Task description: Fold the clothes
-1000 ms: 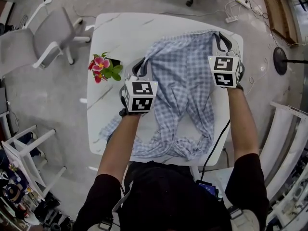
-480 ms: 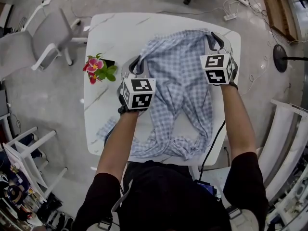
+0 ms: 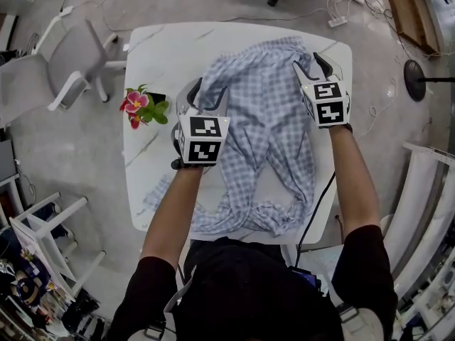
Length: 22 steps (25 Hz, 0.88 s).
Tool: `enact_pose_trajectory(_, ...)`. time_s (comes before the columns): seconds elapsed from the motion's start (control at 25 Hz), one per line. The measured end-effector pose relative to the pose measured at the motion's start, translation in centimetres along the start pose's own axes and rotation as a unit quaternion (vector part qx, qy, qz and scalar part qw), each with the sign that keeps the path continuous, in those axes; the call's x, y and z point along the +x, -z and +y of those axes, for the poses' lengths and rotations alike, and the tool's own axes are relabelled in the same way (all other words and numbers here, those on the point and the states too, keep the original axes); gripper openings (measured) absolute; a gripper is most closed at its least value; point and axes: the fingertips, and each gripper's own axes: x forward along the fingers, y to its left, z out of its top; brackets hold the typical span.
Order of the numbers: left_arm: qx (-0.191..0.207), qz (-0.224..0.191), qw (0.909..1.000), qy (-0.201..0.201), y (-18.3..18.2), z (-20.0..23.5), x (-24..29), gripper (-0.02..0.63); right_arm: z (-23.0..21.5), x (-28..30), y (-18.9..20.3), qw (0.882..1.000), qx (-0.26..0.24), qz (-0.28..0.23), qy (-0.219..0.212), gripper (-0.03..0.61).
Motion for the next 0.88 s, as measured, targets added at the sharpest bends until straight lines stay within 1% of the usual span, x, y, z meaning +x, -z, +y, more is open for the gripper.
enact_pose_trajectory(0.12,-0.007,-0.013,0.9999,-0.002,-1.7,0.6,1.4,0.241,-1.8,0.0,0.4,0.999,0.049,0.003,0.006,0.203)
enact_pose_trajectory(0.24,-0.004,0.000,1.0000,0.005,-2.3,0.9,3.4,0.236,-2.6,0.3,1.0,0.996,0.092,0.010,0.005,0.195)
enact_pose_trajectory(0.32,-0.006,0.006,0.9999,0.006,-2.3,1.2,4.4,0.236,-2.6,0.6,1.3,0.995,0.097,0.012,0.005,0.195)
enact_pose_trajectory(0.48,-0.027,0.017,0.9994,0.011,-2.2,1.7,5.8,0.232,-2.4,1.5,1.8,0.995,0.099,0.016,-0.002,0.195)
enact_pose_trajectory(0.68,-0.056,0.066,0.9960,0.023,0.1,1.5,7.5,0.232,-1.8,2.7,2.8,0.991,0.130,0.037,-0.006,0.195)
enact_pose_trajectory(0.8,-0.050,0.071,0.9960,0.018,0.9,1.4,8.1,0.232,-1.2,3.3,3.5,0.990,0.131,0.050,-0.005,0.191)
enact_pose_trajectory(0.88,-0.056,0.070,0.9959,0.015,1.4,1.3,8.3,0.230,-0.7,3.5,4.0,0.989,0.135,0.055,-0.001,0.177)
